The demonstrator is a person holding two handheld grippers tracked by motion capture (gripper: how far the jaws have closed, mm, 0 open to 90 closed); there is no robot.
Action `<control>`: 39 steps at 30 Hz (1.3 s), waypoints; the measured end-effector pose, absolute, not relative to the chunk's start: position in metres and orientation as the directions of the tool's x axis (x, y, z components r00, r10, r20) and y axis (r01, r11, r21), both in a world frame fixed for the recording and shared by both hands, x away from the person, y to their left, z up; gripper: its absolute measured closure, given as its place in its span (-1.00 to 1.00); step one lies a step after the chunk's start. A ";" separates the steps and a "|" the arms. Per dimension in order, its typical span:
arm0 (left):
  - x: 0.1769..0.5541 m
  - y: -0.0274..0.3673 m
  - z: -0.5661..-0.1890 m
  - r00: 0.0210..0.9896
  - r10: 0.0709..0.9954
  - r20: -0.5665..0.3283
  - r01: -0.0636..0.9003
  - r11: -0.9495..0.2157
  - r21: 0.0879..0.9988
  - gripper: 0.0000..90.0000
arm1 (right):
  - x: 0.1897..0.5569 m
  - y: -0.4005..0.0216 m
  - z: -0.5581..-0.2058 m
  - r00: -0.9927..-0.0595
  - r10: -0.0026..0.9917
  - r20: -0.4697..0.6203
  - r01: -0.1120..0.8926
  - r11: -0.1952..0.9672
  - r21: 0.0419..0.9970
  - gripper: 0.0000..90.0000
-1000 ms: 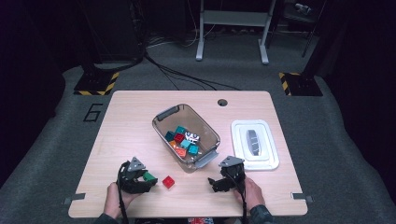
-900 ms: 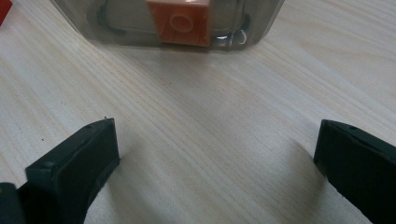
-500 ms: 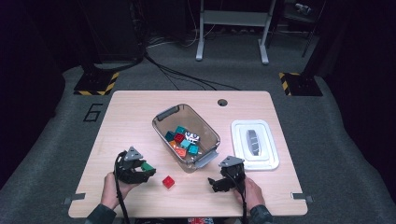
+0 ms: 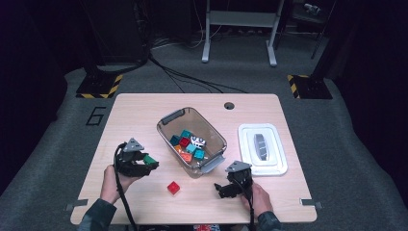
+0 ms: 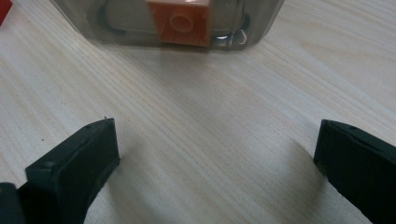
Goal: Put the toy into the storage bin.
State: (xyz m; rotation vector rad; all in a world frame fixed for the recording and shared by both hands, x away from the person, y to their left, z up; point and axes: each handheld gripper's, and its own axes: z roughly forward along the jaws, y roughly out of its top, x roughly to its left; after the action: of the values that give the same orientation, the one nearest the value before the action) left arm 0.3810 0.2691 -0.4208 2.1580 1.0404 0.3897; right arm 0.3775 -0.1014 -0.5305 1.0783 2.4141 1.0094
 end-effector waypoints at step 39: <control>0.417 0.234 -0.336 0.708 0.704 0.057 0.451 -0.513 0.730 -0.03 | 0.378 -0.102 -0.530 -0.678 0.735 -0.005 0.517 0.482 0.708 -1.00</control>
State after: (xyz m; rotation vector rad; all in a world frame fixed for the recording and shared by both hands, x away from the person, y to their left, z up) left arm 0.4170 0.2335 -0.3361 2.1974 0.8742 0.4546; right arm 0.3778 -0.1024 -0.5304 1.0593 2.4239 1.0018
